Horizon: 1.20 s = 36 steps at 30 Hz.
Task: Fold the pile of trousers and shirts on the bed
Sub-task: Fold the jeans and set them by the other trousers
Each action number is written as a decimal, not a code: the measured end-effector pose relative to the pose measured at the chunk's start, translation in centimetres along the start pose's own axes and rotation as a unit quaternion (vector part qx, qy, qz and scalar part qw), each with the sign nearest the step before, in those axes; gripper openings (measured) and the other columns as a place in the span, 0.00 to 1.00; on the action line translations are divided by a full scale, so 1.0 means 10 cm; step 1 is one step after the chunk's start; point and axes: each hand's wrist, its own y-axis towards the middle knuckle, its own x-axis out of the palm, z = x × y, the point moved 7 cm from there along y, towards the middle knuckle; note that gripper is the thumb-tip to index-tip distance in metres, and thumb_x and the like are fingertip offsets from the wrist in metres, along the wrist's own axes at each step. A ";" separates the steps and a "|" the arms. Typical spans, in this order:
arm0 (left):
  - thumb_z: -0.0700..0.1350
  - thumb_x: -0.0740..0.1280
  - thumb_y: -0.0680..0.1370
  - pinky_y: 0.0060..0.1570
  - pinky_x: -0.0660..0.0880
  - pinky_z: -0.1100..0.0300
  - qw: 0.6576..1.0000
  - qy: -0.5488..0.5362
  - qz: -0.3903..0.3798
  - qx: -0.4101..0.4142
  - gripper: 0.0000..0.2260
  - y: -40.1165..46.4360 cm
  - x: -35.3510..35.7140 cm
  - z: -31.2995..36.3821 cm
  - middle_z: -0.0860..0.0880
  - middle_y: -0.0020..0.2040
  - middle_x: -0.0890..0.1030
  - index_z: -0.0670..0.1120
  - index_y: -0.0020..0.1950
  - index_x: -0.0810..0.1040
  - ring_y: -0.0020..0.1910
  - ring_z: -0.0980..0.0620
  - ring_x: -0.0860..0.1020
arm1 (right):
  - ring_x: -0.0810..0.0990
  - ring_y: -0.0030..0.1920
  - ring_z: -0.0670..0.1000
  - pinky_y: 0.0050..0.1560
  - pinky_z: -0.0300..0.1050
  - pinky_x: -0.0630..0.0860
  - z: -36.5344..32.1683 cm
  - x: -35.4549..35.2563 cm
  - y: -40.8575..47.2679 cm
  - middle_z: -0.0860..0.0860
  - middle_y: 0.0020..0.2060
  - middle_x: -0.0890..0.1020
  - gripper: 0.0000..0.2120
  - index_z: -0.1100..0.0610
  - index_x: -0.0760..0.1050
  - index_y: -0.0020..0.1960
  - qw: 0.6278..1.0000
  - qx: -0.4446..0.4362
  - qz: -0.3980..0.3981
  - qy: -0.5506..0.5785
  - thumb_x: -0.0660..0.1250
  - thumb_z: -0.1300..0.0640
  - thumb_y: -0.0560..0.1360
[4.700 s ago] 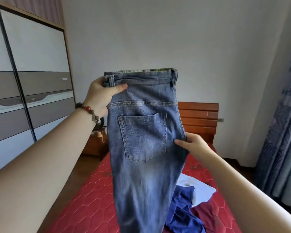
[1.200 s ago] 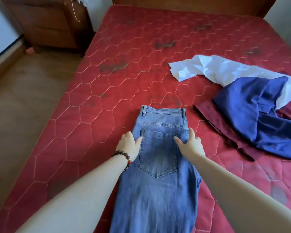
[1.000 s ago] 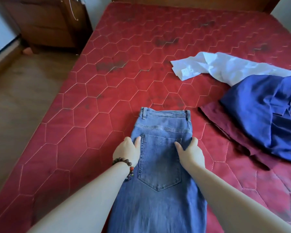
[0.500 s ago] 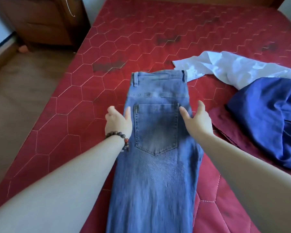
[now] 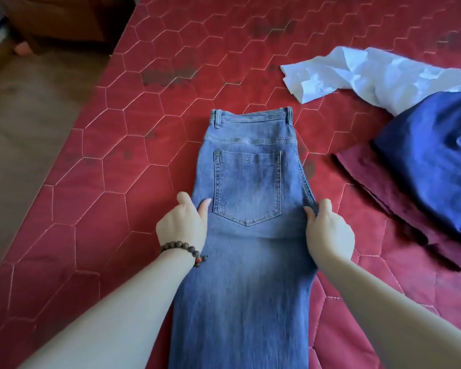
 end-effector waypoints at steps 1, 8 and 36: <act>0.61 0.56 0.80 0.24 0.52 0.60 1.000 -0.006 0.006 -0.003 0.19 -0.03 -0.01 0.00 0.52 0.24 0.62 0.45 0.44 0.62 0.30 0.42 0.78 | 0.70 0.35 0.60 0.36 0.50 0.65 0.01 0.00 -0.02 0.61 0.40 0.80 0.14 0.58 0.60 0.46 1.000 0.006 -0.004 0.009 0.55 0.47 0.82; 0.57 0.58 0.80 0.24 0.53 0.59 0.999 -0.015 -0.030 0.014 0.16 -0.67 -0.08 -0.19 0.53 0.24 0.61 0.45 0.46 0.64 0.25 0.44 0.72 | 0.78 0.55 0.61 0.48 0.51 0.70 0.12 -0.07 -0.82 0.53 0.62 0.76 0.25 0.51 0.59 0.69 0.978 0.065 -0.038 0.196 0.61 0.42 0.78; 0.52 0.50 0.81 0.74 0.56 0.42 0.946 0.048 -0.176 0.269 0.25 -4.06 -0.01 -0.85 0.46 0.79 0.55 0.48 0.78 0.57 0.78 0.46 0.53 | 0.50 0.77 0.54 0.75 0.57 0.48 0.56 0.40 -4.27 0.54 0.77 0.56 0.26 0.56 0.59 0.77 0.956 -0.244 -0.143 -0.073 0.52 0.53 0.80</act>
